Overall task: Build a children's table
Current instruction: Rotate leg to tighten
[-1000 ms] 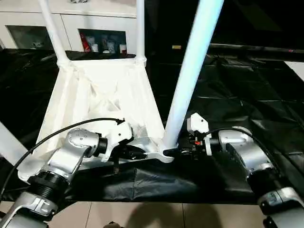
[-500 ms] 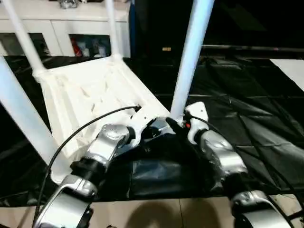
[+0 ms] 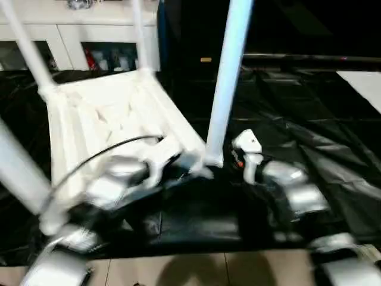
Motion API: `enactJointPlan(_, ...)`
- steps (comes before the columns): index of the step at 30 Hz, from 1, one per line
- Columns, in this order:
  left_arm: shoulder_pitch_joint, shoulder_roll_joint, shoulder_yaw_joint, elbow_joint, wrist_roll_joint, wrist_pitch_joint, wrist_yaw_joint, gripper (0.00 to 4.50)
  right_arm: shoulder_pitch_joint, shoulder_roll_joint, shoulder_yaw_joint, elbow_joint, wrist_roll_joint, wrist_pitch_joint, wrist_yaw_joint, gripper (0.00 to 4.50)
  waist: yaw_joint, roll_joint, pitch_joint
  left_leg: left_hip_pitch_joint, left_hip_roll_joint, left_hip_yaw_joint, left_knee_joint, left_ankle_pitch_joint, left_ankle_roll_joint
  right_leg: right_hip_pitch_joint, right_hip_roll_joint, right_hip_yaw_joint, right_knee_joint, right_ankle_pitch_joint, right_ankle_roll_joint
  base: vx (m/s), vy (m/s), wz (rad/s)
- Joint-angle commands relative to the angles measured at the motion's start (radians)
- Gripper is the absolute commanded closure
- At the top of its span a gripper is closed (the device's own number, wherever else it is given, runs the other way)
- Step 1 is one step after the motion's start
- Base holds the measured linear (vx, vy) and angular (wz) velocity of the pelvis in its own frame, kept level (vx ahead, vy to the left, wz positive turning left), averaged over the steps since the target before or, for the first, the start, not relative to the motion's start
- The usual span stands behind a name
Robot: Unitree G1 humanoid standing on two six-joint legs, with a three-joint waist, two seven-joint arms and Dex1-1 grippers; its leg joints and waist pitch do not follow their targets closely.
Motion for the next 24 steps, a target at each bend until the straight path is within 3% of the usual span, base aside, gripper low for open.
enactJointPlan(1,0.000,0.008,-0.027,-0.041,-0.029,-0.028,-0.086,4.50,-0.009,-0.014,0.021,-0.024,0.012,0.008,0.089,0.71,0.006,-0.002,-0.071,0.011,0.025,0.002,-0.059,-0.198,0.068,0.052,-0.063,0.038,-0.065,-0.155,-0.240,0.000,0.000,0.00)
enactJointPlan(5,0.009,0.045,-0.024,-0.043,-0.034,-0.047,-0.132,4.50,0.000,-0.042,0.034,-0.050,0.024,0.017,0.156,0.71,0.026,-0.004,-0.070,0.010,0.028,0.005,-0.059,-0.179,0.070,0.052,-0.063,0.036,-0.059,-0.126,-0.250,0.000,0.000,0.00)
enactJointPlan(10,0.020,0.072,-0.020,-0.067,-0.047,-0.040,-0.172,4.50,0.003,-0.055,0.054,-0.051,0.029,0.010,0.203,1.05,0.032,-0.007,-0.063,0.015,0.027,0.003,-0.065,-0.253,0.028,0.047,-0.069,0.039,-0.072,-0.284,-0.205,0.000,0.000,0.00)
enactJointPlan(17,0.020,0.074,-0.013,-0.064,-0.045,-0.050,-0.175,4.50,0.015,-0.030,0.044,-0.057,0.037,0.037,0.202,1.50,0.033,-0.009,-0.067,0.012,0.025,0.004,-0.062,-0.210,0.032,0.050,-0.065,0.039,-0.064,-0.209,-0.215,0.000,0.000,0.00)
enactJointPlan(20,0.004,0.041,-0.001,-0.033,-0.022,-0.040,-0.078,4.50,0.031,0.004,0.029,-0.034,0.021,0.042,0.086,1.72,0.031,-0.011,-0.065,0.012,0.025,0.005,-0.063,-0.214,0.030,0.048,-0.067,0.040,-0.067,-0.230,-0.209,0.000,0.000,0.00)
enactJointPlan(23,-0.036,-0.027,0.022,0.028,0.009,-0.020,0.075,4.50,0.033,0.065,0.008,0.031,-0.045,0.032,-0.150,1.80,0.022,-0.014,-0.056,0.017,0.020,0.000,-0.069,-0.282,-0.004,0.044,-0.069,0.038,-0.085,-0.387,-0.164,0.000,0.000,0.00)
enactJointPlan(24,-0.055,-0.063,0.026,0.059,0.021,-0.014,0.139,4.50,0.030,0.101,-0.011,0.054,-0.051,0.050,-0.253,1.80,0.019,-0.011,-0.053,0.023,0.020,-0.002,-0.071,-0.310,-0.021,0.037,-0.070,0.039,-0.091,-0.457,-0.142,0.000,0.000,0.00)
